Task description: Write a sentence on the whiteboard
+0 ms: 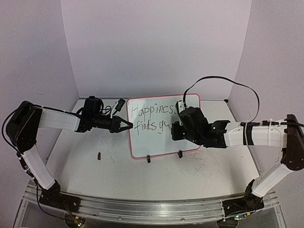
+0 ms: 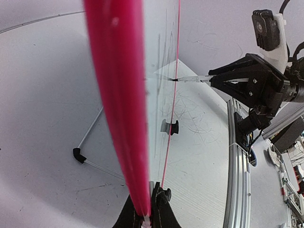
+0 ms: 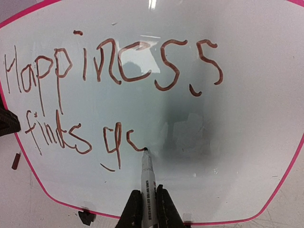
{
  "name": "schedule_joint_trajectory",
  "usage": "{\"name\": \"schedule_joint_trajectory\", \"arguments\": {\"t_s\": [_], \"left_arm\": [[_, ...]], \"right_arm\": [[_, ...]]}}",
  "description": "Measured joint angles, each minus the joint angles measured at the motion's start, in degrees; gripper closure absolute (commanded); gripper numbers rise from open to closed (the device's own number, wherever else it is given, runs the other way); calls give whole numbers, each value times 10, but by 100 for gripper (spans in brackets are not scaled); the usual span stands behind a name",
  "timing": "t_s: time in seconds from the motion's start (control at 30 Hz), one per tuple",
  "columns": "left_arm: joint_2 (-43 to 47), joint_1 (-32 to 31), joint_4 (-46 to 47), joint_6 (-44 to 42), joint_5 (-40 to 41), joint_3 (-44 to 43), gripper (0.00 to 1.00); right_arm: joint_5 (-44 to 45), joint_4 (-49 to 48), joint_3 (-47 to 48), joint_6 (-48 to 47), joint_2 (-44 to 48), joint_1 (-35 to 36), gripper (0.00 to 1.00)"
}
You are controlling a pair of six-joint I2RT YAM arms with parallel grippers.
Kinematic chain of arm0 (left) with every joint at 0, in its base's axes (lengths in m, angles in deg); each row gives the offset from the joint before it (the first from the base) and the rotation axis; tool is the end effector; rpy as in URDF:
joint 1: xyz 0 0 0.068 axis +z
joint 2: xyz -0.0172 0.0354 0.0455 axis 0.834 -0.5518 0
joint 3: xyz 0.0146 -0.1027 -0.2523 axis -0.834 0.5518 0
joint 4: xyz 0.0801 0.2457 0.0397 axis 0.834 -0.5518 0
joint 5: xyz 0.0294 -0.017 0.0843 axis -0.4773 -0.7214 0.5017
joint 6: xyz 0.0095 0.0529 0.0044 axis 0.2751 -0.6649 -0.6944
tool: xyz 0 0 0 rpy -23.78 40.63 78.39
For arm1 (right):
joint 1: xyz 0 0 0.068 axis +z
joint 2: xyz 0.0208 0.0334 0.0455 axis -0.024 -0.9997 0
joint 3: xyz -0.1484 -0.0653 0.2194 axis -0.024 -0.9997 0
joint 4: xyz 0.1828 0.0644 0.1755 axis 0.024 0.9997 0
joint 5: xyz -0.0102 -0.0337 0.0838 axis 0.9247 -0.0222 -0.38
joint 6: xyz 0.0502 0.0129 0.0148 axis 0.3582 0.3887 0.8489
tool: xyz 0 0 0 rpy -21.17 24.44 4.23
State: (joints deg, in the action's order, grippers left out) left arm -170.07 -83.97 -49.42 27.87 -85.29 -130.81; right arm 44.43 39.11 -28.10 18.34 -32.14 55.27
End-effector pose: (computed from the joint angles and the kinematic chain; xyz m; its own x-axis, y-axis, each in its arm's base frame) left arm 0.3039 -0.1882 0.2016 -0.5360 0.1846 -0.8238 0.8275 0.3080 -0.4694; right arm 0.2142 0.2718 0.2509 -0.5155 -0.0652 -0.8544 -0.3995 0.9004 0.1724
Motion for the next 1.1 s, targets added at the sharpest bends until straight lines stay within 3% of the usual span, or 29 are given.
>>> {"name": "schedule_joint_trajectory", "arguments": {"t_s": [1.1], "left_arm": [[0, 0, -15, -5, 4, -5, 100]], "right_arm": [[-19, -18, 22, -11, -12, -5, 100]]}}
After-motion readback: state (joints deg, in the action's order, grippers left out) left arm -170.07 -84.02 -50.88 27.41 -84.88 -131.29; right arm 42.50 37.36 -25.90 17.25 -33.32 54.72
